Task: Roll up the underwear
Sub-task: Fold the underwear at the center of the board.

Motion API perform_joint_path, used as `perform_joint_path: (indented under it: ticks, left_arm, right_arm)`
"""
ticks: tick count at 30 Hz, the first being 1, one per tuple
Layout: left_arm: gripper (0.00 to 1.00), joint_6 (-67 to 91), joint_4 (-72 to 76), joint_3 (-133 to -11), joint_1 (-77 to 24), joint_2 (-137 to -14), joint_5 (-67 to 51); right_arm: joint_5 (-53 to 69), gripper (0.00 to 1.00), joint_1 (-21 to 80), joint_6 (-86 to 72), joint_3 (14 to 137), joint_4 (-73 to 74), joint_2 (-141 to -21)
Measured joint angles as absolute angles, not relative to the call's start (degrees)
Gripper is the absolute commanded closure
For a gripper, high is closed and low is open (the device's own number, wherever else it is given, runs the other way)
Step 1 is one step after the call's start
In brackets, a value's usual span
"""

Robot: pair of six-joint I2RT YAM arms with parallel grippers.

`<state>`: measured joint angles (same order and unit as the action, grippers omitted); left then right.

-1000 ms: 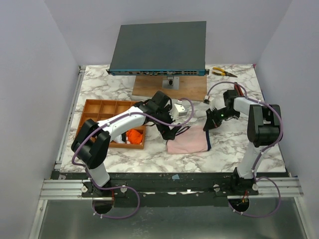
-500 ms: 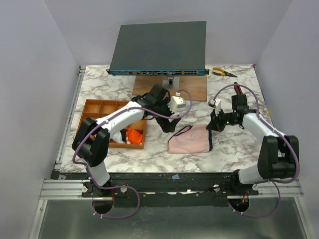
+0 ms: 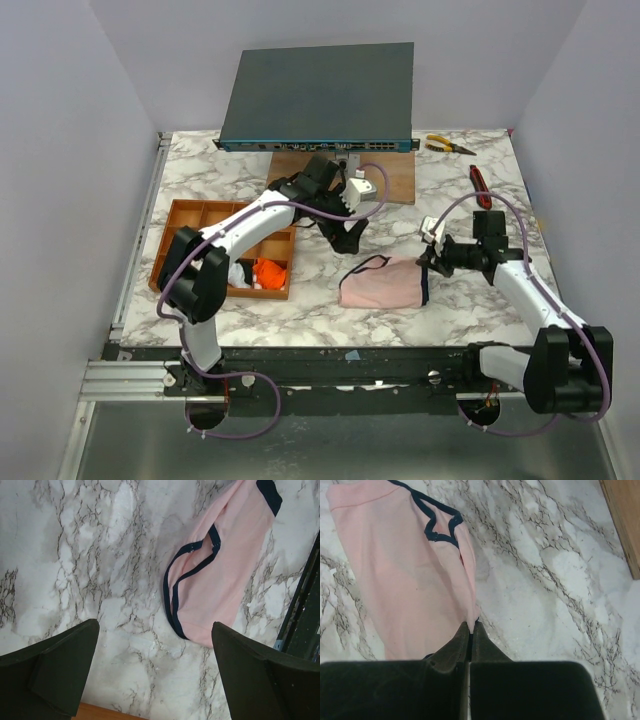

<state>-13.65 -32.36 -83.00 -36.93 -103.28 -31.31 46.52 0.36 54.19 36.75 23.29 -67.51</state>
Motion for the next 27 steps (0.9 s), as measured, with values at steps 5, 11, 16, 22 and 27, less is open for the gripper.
perform_joint_path:
  ticks: [5, 11, 16, 22, 27]
  left_arm:
    - [0.01, -13.2, -34.4, -89.3, -36.6, -106.9, -33.8]
    - [0.01, -11.9, -34.3, -92.4, -36.7, -109.8, -39.2]
    - [0.01, -10.6, -29.5, -85.5, -38.0, -109.6, -42.0]
    - [0.01, -9.0, -28.4, -82.6, -38.8, -109.8, -43.9]
    - [0.03, -9.1, -27.4, -82.7, -38.8, -109.8, -44.9]
  right_arm:
    - [47.0, 0.99, 0.4, 60.0, 34.9, 24.6, -64.6]
    - [47.0, 0.99, 0.4, 65.1, 31.5, 26.8, -61.7]
    - [47.1, 0.99, 0.4, 66.6, 30.9, 28.0, -60.3]
    - [47.3, 0.99, 0.4, 65.9, 30.9, 28.7, -60.2]
    - [47.5, 0.99, 0.4, 63.9, 31.7, 29.3, -60.2]
